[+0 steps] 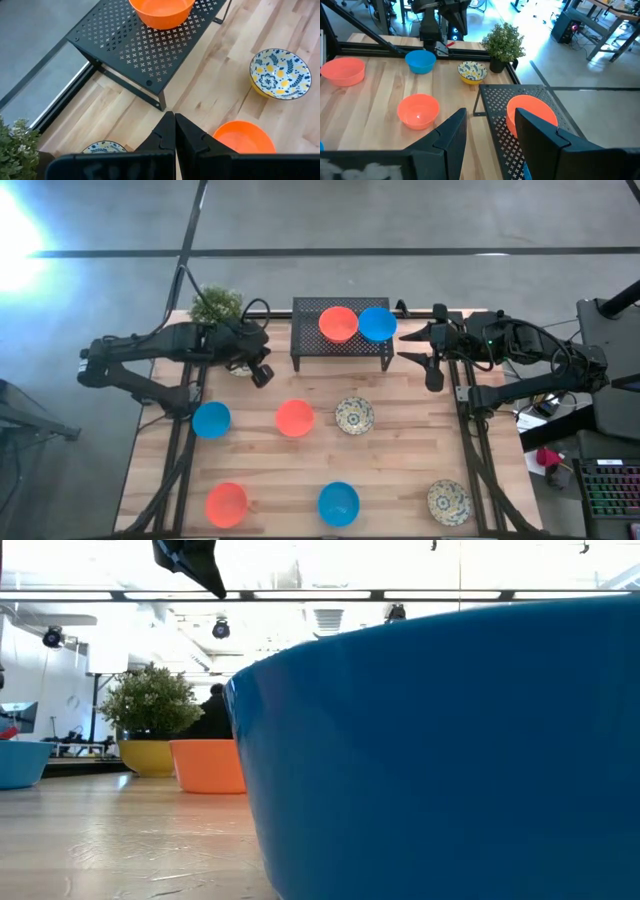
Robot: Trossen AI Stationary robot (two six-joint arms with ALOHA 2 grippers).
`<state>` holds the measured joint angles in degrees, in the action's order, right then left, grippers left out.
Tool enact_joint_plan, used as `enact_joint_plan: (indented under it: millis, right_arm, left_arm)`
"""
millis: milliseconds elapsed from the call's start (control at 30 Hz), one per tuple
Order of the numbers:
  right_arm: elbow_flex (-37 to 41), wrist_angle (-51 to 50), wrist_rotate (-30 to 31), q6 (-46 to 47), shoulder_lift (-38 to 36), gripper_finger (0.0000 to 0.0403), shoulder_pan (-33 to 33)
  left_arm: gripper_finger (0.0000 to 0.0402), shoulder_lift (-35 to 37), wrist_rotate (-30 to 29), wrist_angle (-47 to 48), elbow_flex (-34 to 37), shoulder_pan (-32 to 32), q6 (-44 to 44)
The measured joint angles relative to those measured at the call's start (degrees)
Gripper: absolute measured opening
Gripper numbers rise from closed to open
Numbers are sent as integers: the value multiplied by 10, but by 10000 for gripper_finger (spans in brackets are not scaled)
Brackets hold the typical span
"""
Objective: Pick & Place Mini bowls
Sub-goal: Put the top left yellow patterned bowl on the shelf
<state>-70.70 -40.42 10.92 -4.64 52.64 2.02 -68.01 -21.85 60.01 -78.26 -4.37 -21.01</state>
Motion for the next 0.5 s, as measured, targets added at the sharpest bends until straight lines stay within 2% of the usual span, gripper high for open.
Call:
enact_joint_plan:
  millis: [500]
  right_arm:
    - [0,0,0,1,0,162,0]
  left_arm:
    - [0,0,0,0,0,0,9]
